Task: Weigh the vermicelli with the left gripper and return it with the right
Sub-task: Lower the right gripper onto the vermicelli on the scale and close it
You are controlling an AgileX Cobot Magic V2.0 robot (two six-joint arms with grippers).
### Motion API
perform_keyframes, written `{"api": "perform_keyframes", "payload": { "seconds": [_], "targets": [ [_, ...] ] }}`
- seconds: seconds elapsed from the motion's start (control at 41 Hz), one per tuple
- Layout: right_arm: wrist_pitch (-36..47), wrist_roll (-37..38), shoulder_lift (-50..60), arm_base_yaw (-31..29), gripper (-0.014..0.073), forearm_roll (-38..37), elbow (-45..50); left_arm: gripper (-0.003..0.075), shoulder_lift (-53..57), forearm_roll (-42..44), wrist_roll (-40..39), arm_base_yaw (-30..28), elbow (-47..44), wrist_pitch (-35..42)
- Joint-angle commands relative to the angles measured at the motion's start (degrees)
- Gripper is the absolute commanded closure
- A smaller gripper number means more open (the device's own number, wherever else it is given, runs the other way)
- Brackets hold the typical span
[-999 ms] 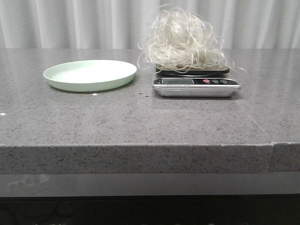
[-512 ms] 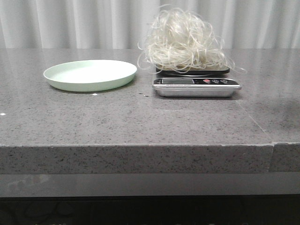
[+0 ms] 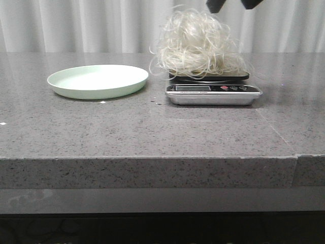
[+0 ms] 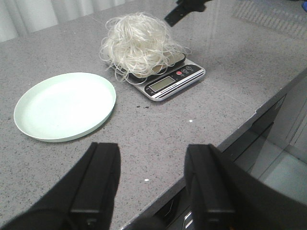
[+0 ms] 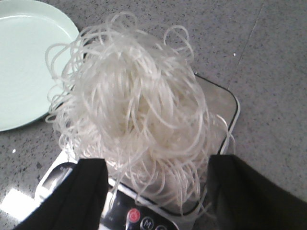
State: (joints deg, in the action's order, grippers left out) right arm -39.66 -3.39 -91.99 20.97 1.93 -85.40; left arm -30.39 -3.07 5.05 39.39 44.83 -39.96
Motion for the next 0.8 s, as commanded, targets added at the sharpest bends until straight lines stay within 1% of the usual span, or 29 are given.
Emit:
{"api": "perform_keyframes", "payload": {
  "seconds": [0.0, 0.146, 0.341, 0.487, 0.633, 0.706, 0.78],
  "targets": [
    [0.31, -0.65, -1.33, 0.35, 0.0048, -0.5, -5.83, 0.0332, -0.25, -0.32, -0.34, 0.19, 1.4, 3.87],
    [-1.75, -0.65, -5.67, 1.3, 0.0048, -0.5, -10.96, 0.0332, -0.25, -0.32, -0.34, 0.19, 1.4, 3.87],
    [-1.78, -0.65, -10.35, 2.87, 0.0048, -0.5, -15.23, 0.0332, -0.25, -0.32, -0.34, 0.19, 1.4, 3.87],
    [-1.58, -0.65, -13.11, 3.27, 0.0048, -0.77, -17.71, 0.0332, -0.25, -0.32, -0.34, 0.19, 1.4, 3.87],
    [-1.69, -0.65, -14.71, 3.27, 0.0052, -3.21, -18.06, 0.0332, -0.25, -0.32, -0.34, 0.19, 1.4, 3.87],
    [-2.14, -0.65, -15.21, 3.27, 0.0089, -4.42, -18.06, 0.0332, -0.25, -0.32, -0.34, 0.19, 1.4, 3.87],
    [-2.6, -0.65, -15.44, 3.27, 0.0163, -4.71, -18.06, 0.0332, -0.25, -0.32, -0.34, 0.19, 1.4, 3.87]
  ]
}}
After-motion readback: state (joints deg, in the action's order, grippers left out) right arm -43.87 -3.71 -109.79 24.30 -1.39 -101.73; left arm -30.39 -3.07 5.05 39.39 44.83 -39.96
